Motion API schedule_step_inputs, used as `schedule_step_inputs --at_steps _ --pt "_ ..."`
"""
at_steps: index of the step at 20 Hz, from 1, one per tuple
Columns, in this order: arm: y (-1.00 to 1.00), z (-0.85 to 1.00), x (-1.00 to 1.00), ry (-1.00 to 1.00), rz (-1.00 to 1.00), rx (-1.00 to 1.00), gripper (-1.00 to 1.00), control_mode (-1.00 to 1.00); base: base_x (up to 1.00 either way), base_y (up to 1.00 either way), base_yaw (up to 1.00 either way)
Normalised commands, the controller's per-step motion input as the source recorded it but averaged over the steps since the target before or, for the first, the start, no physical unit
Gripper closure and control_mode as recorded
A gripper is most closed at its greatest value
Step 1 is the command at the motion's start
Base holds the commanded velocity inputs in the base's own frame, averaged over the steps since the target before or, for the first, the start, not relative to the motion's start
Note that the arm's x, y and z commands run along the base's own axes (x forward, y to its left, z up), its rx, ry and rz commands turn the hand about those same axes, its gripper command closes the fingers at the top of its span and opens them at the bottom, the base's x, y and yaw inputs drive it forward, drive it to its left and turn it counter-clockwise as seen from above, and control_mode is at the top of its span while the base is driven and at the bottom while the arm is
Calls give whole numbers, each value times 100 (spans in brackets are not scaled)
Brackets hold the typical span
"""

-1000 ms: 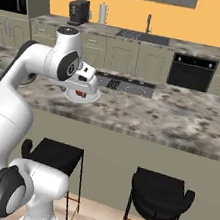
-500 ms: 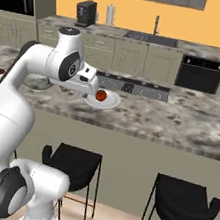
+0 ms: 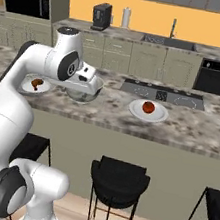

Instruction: Pick the chicken drumstick and tomato from their plates and place them in the bowl. Then put the bowl in the fridge.

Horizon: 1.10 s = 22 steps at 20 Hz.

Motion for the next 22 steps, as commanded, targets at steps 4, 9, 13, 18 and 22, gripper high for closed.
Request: schedule_step_inputs --at_steps 4,9,13,18,22 --pt "0 0 0 0 0 0 -100 100 52 55 -1" --pt "0 0 0 0 0 0 -100 100 66 21 3" --pt "0 0 0 0 0 0 -100 100 74 -1 11" --pt "0 0 0 0 0 0 -100 100 81 -2 11" --pt "0 0 0 0 0 0 -100 100 10 1 0"
